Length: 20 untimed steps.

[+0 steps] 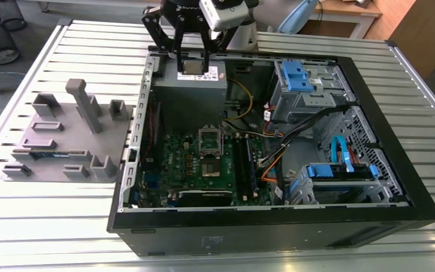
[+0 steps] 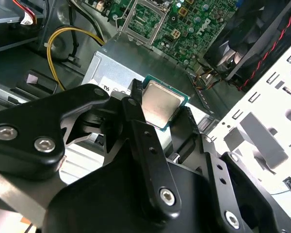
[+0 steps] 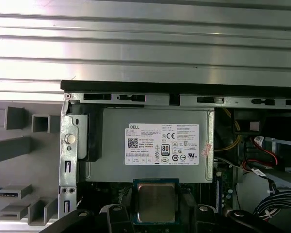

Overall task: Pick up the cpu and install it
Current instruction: 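Pick up the cpu and move it towards the insertion slot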

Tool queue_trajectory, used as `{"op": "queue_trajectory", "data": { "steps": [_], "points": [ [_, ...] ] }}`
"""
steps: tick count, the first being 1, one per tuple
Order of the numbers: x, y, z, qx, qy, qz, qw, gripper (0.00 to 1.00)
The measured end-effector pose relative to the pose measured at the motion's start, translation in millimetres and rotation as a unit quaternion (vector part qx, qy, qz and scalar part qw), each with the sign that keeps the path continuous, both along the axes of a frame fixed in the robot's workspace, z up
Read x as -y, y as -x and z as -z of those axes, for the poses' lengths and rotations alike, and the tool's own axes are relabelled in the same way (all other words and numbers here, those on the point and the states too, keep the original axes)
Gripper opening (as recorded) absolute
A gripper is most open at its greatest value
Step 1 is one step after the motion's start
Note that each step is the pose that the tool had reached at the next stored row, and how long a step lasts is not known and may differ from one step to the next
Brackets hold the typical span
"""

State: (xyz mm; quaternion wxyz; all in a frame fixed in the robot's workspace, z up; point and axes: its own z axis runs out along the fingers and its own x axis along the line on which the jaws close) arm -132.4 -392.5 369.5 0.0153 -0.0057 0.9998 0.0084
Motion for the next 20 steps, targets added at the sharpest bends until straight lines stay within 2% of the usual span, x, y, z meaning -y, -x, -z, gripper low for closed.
{"op": "queue_trajectory", "data": {
  "steps": [10, 20],
  "points": [
    [3.0, 0.0, 0.0, 0.0000, 0.0000, 0.000, 1.00000, 0.47],
    [8.3, 0.0, 0.0, 0.0000, 0.0000, 0.000, 1.00000, 0.47]
  ]
}}
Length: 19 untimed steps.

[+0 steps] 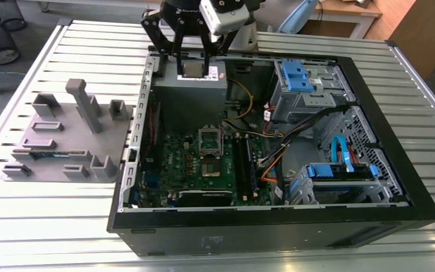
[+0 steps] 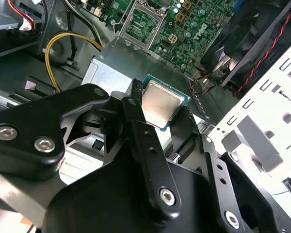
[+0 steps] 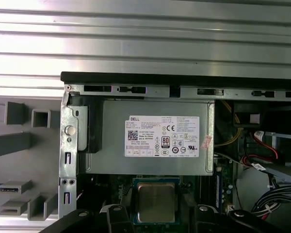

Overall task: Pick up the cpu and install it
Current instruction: 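Pick up the cpu and move it towards the insertion slot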

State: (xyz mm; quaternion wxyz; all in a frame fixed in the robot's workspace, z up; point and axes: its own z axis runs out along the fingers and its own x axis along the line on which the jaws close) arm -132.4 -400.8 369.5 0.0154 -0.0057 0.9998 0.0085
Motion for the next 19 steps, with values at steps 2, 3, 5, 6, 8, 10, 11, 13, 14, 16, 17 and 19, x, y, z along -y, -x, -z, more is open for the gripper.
{"op": "queue_trajectory", "data": {
  "steps": [2, 3, 5, 6, 8, 10, 11, 13, 14, 16, 17, 19],
  "points": [
    [1.1, 0.0, 0.0, 0.0000, 0.0000, 0.000, 1.00000, 0.47],
    [1.7, 0.0, 0.0, 0.0000, 0.0000, 0.000, 1.00000, 0.47],
    [2.8, 0.0, 0.0, 0.0000, 0.0000, 0.000, 1.00000, 0.47],
    [3.3, 0.0, 0.0, 0.0000, 0.0000, 0.000, 1.00000, 0.47],
    [4.4, -0.1, 0.0, 0.0000, 0.0000, 0.000, 1.00000, 0.47],
    [5.4, -0.1, 0.0, 0.0000, 0.0000, 0.000, 1.00000, 0.47],
    [5.9, -0.1, 0.0, 0.0000, 0.0000, 0.000, 1.00000, 0.47],
    [6.8, -0.1, 0.0, 0.0000, 0.0000, 0.000, 1.00000, 0.47],
    [7.3, -0.2, 0.0, 0.0000, 0.0000, 0.000, 1.00000, 0.47],
    [8.3, -0.2, 0.0, 0.0000, 0.0000, 0.000, 1.00000, 0.47],
    [8.9, -0.2, 0.0, 0.0000, 0.0000, 0.000, 1.00000, 0.47],
    [9.9, -0.2, 0.0, 0.0000, 0.0000, 0.000, 1.00000, 0.47]
  ]
}}
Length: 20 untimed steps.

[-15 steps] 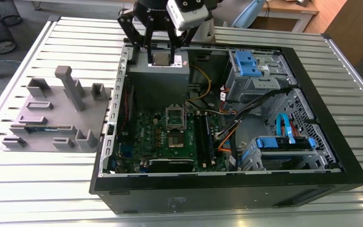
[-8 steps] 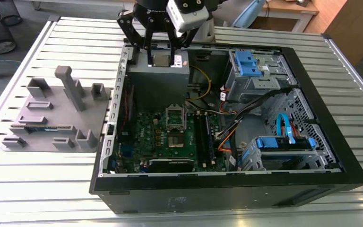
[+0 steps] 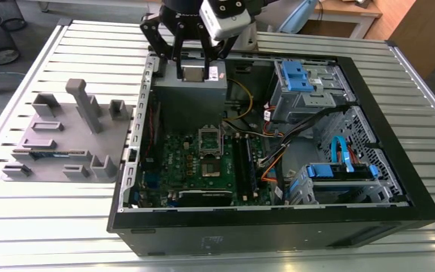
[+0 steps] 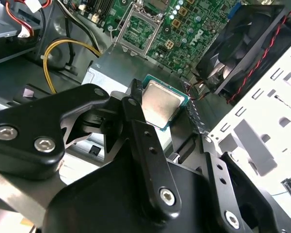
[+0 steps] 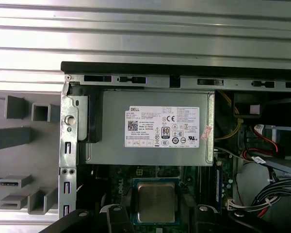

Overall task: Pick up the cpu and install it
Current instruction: 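Pick up the cpu and move it towards the insertion slot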

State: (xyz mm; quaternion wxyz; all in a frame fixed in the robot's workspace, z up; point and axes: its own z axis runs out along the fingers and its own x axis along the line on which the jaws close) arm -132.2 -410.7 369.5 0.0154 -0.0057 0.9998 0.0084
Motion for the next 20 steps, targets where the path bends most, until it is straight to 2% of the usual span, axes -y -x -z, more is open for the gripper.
{"op": "queue_trajectory", "data": {
  "steps": [14, 20],
  "points": [
    [10.6, -0.4, 0.0, 0.0000, 0.0000, 0.000, 1.00000, 0.47],
    [19.5, -0.5, 0.0, 0.0000, 0.0000, 0.000, 1.00000, 0.47]
  ]
}}
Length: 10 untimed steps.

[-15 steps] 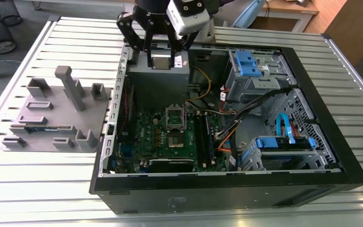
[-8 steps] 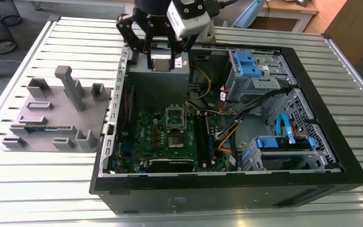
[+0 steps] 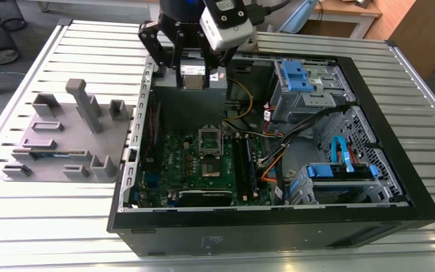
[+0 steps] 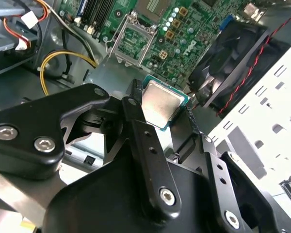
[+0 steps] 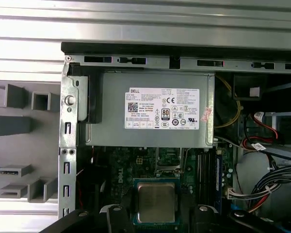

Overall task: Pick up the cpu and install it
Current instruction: 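Pick up the cpu and move it towards the insertion slot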

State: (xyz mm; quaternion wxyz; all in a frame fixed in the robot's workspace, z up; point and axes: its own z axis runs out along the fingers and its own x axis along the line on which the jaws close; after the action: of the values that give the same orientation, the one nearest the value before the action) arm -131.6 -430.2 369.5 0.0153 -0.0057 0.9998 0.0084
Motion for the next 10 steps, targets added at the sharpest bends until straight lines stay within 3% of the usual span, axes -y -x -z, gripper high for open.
{"op": "queue_trajectory", "data": {
  "steps": [6, 10],
  "points": [
    [11.7, -0.1, 0.0, 0.0000, 0.0000, 0.000, 1.00000, 0.47],
    [14.9, -0.1, 0.0, 0.0000, 0.0000, 0.000, 1.00000, 0.47]
  ]
}}
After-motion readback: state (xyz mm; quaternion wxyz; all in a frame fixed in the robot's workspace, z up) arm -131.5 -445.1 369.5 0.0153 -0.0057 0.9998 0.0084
